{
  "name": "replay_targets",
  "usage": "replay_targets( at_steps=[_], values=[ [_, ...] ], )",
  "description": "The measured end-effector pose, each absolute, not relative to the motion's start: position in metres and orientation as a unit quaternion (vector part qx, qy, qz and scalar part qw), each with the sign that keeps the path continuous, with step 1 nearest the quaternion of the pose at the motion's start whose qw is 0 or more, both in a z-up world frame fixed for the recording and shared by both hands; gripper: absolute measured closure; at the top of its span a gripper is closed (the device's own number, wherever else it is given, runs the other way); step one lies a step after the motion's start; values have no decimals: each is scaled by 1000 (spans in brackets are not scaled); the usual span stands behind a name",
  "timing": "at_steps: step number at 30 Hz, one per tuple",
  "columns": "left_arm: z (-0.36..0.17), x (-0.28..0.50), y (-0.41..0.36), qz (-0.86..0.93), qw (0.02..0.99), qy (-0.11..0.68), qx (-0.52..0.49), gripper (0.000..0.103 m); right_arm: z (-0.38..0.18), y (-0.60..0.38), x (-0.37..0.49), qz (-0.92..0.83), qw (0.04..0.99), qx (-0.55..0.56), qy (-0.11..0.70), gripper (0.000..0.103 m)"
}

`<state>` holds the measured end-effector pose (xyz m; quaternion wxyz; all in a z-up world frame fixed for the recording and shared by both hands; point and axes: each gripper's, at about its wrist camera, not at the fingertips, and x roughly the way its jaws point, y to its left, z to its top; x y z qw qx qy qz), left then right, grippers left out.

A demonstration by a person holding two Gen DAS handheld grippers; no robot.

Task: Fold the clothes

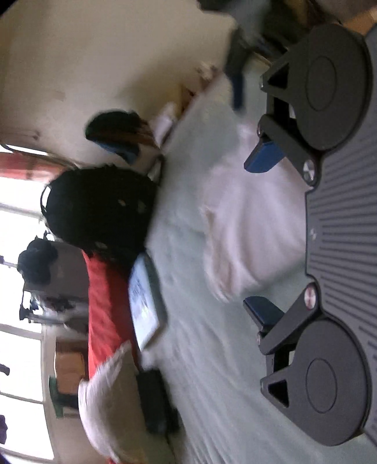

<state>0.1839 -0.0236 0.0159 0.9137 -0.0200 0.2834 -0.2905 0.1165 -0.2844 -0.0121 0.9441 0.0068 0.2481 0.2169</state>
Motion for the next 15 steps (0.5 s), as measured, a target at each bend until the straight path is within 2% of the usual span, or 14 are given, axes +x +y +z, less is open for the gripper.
replay_targets(
  at_steps=[5, 10, 15],
  values=[
    [-8, 225, -72, -324, 888, 325, -16, 11, -37, -275, 157, 212, 933, -4, 291, 5],
    [-62, 249, -85, -294, 870, 396, -3, 12, -62, -287, 139, 206, 931, 5, 302, 7],
    [-50, 253, -84, -289, 876, 386, -5, 12, -64, -284, 136, 199, 935, 21, 294, 1]
  ],
)
